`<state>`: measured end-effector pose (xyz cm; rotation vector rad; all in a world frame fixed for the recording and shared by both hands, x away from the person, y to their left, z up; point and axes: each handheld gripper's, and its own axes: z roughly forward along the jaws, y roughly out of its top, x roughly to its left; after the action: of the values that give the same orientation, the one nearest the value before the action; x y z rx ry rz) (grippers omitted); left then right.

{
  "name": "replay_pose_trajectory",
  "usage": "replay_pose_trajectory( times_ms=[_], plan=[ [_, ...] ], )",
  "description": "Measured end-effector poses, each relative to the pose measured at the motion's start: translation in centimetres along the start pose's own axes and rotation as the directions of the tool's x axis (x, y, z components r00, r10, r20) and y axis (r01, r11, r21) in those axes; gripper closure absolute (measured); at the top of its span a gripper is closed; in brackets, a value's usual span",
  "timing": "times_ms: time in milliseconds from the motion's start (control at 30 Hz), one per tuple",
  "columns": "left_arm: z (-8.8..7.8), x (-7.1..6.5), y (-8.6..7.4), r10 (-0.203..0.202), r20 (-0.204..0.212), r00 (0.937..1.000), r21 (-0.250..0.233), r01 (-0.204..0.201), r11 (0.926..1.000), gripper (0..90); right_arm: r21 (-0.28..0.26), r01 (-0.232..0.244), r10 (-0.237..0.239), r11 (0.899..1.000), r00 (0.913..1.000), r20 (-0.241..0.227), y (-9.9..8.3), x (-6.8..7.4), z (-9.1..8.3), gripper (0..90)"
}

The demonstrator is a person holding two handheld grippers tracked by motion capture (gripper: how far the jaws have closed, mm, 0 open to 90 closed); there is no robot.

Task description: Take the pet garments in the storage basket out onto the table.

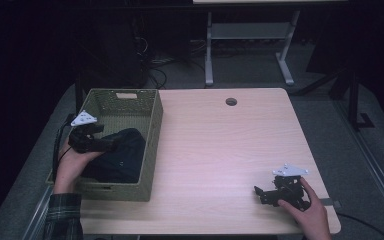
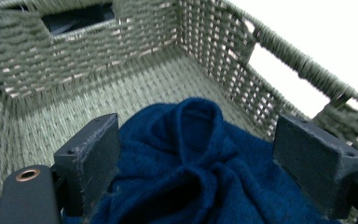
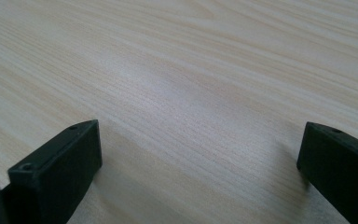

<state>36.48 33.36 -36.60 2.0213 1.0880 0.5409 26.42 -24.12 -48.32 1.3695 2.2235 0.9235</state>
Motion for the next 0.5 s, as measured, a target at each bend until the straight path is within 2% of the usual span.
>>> replay_pose_trajectory(
  times_ms=[367,500],
  plan=[
    [1.5,-0.3,-0.9,-0.011,0.030,0.9995,0.107,0.008,0.9943,14.4,0.000,-0.001,0.001,1.000,1.0000,0.000,0.0,0.0,0.0,0.0],
    [1.9,-0.7,-1.0,-0.014,0.038,0.9992,0.128,0.009,0.9917,14.4,0.000,0.000,0.000,1.000,1.0000,0.000,0.0,0.0,0.0,0.0]
  ],
)
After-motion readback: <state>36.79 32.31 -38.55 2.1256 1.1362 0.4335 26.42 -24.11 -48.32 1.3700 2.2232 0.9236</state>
